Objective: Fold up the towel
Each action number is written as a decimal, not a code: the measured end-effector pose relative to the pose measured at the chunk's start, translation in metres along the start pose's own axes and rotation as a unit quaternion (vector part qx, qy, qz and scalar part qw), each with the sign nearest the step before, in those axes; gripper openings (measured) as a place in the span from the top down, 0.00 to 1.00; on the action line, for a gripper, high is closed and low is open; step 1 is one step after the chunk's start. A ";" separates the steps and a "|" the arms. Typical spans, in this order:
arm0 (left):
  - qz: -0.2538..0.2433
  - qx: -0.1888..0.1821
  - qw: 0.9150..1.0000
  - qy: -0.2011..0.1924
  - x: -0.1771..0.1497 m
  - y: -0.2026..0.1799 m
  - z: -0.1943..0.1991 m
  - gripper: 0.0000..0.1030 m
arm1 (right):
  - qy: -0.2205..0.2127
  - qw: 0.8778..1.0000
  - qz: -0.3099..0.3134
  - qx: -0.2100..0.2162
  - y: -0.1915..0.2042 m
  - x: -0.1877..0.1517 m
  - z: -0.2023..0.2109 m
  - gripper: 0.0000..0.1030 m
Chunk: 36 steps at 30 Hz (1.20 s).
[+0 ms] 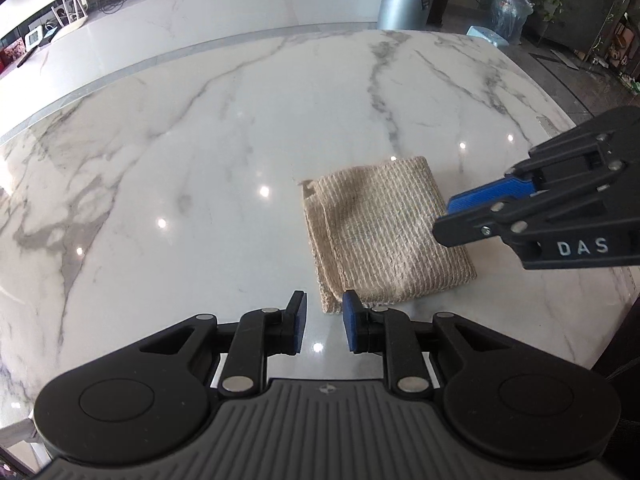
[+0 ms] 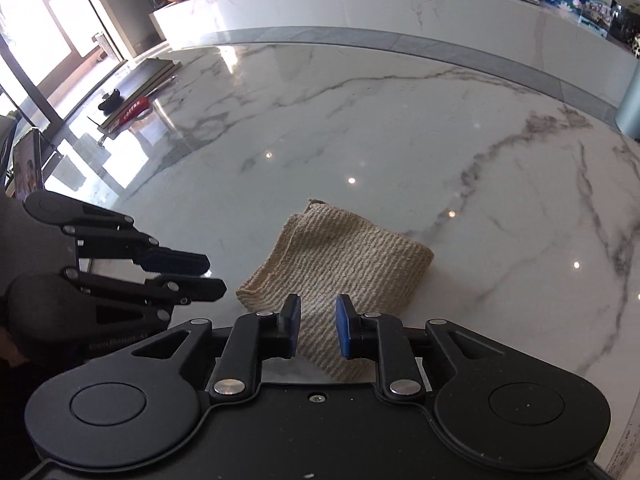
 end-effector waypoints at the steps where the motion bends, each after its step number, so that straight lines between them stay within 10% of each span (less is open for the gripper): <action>1: -0.001 -0.010 1.000 0.001 0.002 -0.002 -0.001 0.82 | 0.001 1.000 0.000 -0.011 -0.004 -0.006 0.000 0.80; 16: 0.027 -0.006 0.999 0.021 -0.004 -0.003 -0.024 0.69 | 0.016 0.999 -0.003 -0.046 -0.007 -0.046 -0.041 0.66; 20: 0.032 -0.010 0.999 0.022 -0.004 -0.002 -0.034 0.69 | 0.015 0.999 -0.014 -0.041 -0.010 -0.043 -0.044 0.89; 32: 0.029 -0.010 1.000 0.004 0.000 -0.007 -0.032 0.91 | 0.009 0.998 -0.015 -0.062 -0.024 -0.046 -0.038 0.97; 36: 0.027 -0.008 1.000 -0.002 0.001 -0.008 -0.028 0.92 | 0.014 0.998 -0.006 -0.061 -0.022 -0.048 -0.038 0.82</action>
Point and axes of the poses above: each gripper's, at about its wrist camera, not at the fingertips, and z roughly against the way its jaws point, y to its left, x to its top, the point moved 10 cm from there along -z, roughly the way its jaws point, and after that the axes turned 15 degrees about y, right-handed, at the moved point
